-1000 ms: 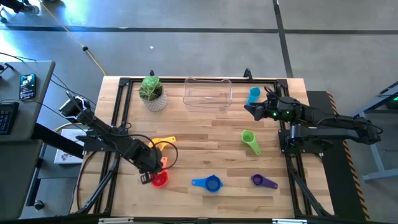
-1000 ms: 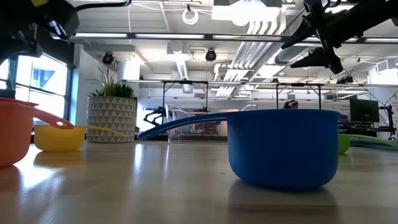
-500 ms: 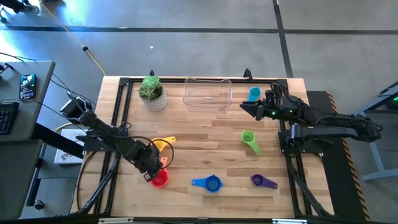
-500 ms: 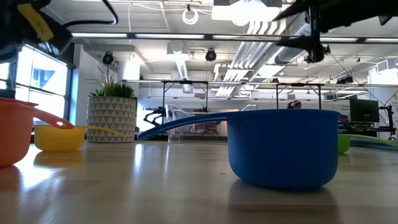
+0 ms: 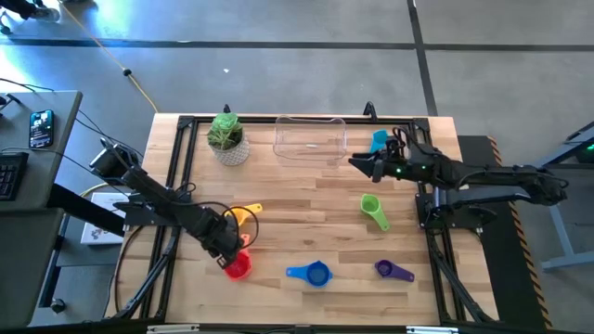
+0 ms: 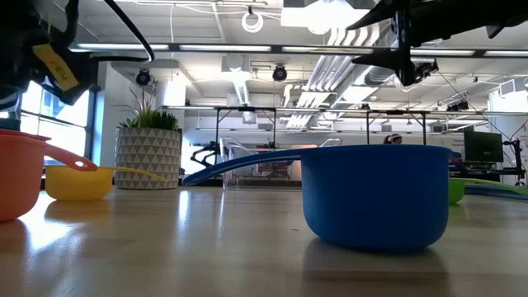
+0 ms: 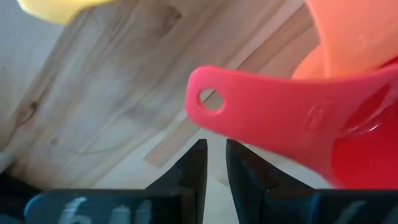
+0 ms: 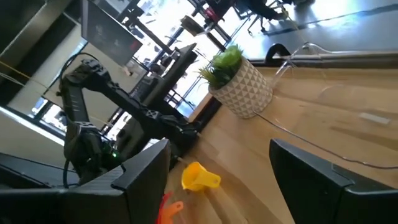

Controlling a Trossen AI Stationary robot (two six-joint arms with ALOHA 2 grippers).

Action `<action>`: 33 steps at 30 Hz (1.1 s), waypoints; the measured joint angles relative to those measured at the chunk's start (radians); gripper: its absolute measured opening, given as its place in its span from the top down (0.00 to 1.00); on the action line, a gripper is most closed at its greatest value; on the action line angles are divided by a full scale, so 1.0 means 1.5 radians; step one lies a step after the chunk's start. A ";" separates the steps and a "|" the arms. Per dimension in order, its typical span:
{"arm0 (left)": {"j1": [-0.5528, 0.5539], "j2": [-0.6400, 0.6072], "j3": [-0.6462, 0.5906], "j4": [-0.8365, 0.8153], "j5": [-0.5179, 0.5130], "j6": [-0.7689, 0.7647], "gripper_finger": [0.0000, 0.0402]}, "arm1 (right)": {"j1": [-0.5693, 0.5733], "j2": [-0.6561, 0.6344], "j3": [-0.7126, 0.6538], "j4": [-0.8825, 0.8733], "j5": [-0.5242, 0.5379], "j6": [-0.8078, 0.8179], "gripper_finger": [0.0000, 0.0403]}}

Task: Nest measuring cups in basket
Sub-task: Stack the red measuring cup on top of the orange measuring cup

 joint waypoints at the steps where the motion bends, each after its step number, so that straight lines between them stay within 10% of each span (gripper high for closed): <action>1: 0.004 0.000 -0.002 0.005 -0.002 0.000 0.87 | 0.000 0.000 0.000 0.001 0.000 0.004 0.34; 17: 0.053 0.000 -0.002 0.134 -0.090 0.084 0.87 | 0.013 0.000 0.000 0.016 0.007 0.031 0.34; 33: 0.085 0.010 -0.002 0.209 -0.093 0.199 0.87 | 0.193 0.074 0.000 0.084 0.136 0.084 0.34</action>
